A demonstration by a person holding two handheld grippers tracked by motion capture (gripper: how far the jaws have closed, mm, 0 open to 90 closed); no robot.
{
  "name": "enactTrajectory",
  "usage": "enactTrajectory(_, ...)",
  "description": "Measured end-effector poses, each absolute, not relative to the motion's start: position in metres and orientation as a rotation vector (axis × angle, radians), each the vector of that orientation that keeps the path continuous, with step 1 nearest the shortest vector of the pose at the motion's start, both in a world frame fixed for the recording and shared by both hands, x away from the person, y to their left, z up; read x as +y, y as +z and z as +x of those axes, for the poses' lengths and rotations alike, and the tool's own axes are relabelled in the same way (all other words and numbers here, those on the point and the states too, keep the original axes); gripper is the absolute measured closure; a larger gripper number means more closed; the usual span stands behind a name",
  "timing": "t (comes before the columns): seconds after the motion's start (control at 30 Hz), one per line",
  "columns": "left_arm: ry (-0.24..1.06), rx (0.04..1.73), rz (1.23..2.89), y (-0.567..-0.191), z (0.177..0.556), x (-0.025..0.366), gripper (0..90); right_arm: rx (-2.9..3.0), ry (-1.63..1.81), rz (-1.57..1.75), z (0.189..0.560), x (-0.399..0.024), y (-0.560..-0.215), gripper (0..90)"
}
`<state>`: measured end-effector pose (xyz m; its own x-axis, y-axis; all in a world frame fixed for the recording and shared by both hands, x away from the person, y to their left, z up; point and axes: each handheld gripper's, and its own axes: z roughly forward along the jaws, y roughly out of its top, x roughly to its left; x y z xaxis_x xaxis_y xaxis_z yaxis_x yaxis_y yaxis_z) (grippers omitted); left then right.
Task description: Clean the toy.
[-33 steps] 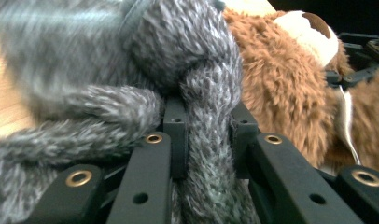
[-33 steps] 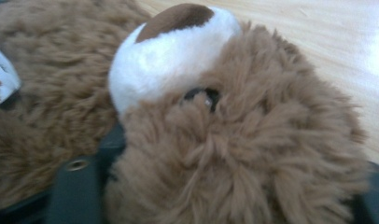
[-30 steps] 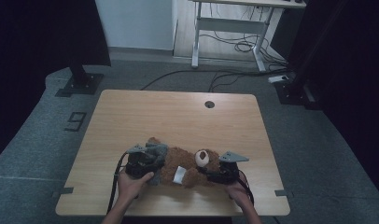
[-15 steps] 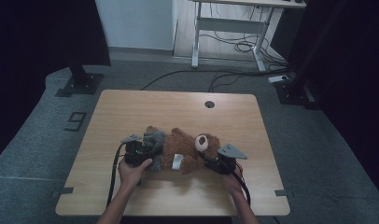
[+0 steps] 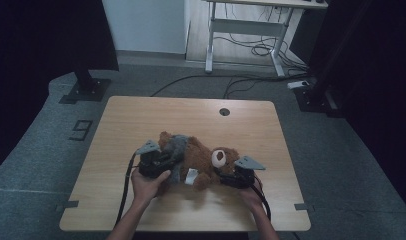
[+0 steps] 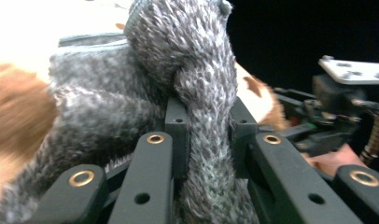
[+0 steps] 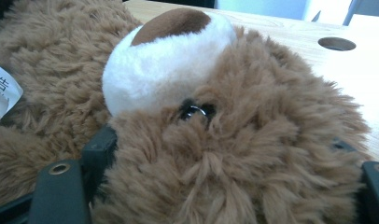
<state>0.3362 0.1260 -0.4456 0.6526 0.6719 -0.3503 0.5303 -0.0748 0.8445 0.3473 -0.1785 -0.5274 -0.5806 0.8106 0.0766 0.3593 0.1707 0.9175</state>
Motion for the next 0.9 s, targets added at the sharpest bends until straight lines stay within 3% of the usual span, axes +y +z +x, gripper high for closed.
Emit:
enactTrajectory(0.2, 0.158, 0.950, 1.910, -0.461, 0.353, 0.062, 75.0, 1.991, 1.402, 1.117, 0.343, -0.178, -0.531, 23.7)
enactTrajectory(0.33, 0.218, 0.918, 1.969, -0.475, 0.354, 0.050, 75.4, 2.004, 1.384, 1.103, 0.342, -0.179, -0.532, 24.5)
enactTrajectory(0.57, 0.134, 0.977, 1.835, -0.479, 0.347, 0.093, 77.0, 2.015, 1.395, 1.075, 0.340, -0.180, -0.533, 24.5)
enactTrajectory(0.73, 0.249, 1.072, 1.789, -0.472, 0.343, 0.133, 76.9, 2.014, 1.407, 1.082, 0.341, -0.182, -0.534, 24.6)
enactTrajectory(0.9, 0.158, 1.171, 1.816, -0.494, 0.353, 0.166, 76.6, 2.014, 1.424, 1.076, 0.340, -0.183, -0.536, 24.8)
